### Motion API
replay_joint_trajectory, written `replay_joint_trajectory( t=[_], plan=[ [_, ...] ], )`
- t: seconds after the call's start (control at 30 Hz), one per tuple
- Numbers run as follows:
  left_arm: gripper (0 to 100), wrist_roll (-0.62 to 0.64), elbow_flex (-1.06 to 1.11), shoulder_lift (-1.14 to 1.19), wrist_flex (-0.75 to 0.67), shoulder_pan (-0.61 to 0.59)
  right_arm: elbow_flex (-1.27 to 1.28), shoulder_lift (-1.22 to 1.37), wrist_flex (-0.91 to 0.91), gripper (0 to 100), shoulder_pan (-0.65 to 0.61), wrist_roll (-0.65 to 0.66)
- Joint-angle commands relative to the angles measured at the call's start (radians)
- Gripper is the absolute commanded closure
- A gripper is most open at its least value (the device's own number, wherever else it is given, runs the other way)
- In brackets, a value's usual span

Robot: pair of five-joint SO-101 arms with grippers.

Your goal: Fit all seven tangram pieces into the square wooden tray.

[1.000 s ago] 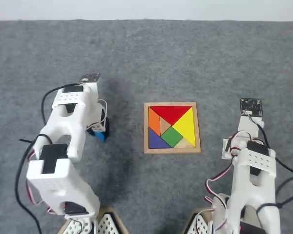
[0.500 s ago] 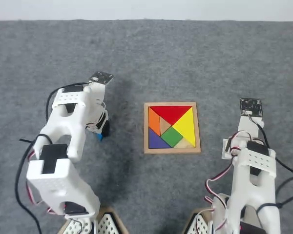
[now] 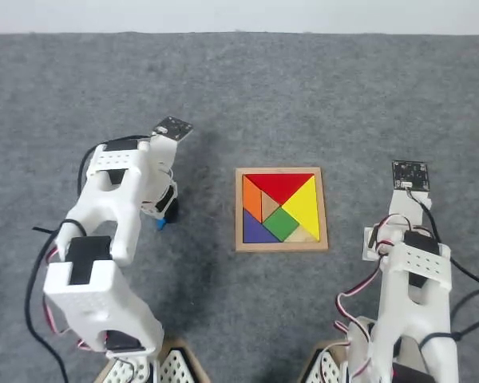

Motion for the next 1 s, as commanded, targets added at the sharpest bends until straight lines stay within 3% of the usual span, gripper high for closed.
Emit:
replay_joint_trajectory(
  t=[0.0, 0.4, 0.63, 0.97],
  plan=[
    [97, -0.029, -0.033, -0.012, -0.020, -0.003, -0.008, -0.044, -0.018, 87.3, -0.005, 0.012],
    [98, -0.026, -0.173, -0.150, 0.196, 0.153, -0.008, -0.044, -0.018, 87.3, -0.001, 0.012],
    [89, -0.012, -0.174, -0.115, 0.123, 0.071, -0.008, -0.044, -0.018, 87.3, -0.001, 0.012],
    [89, -0.048, -0.177, 0.012, 0.074, 0.044, -0.008, -0.039, -0.018, 87.3, -0.001, 0.012]
  ],
)
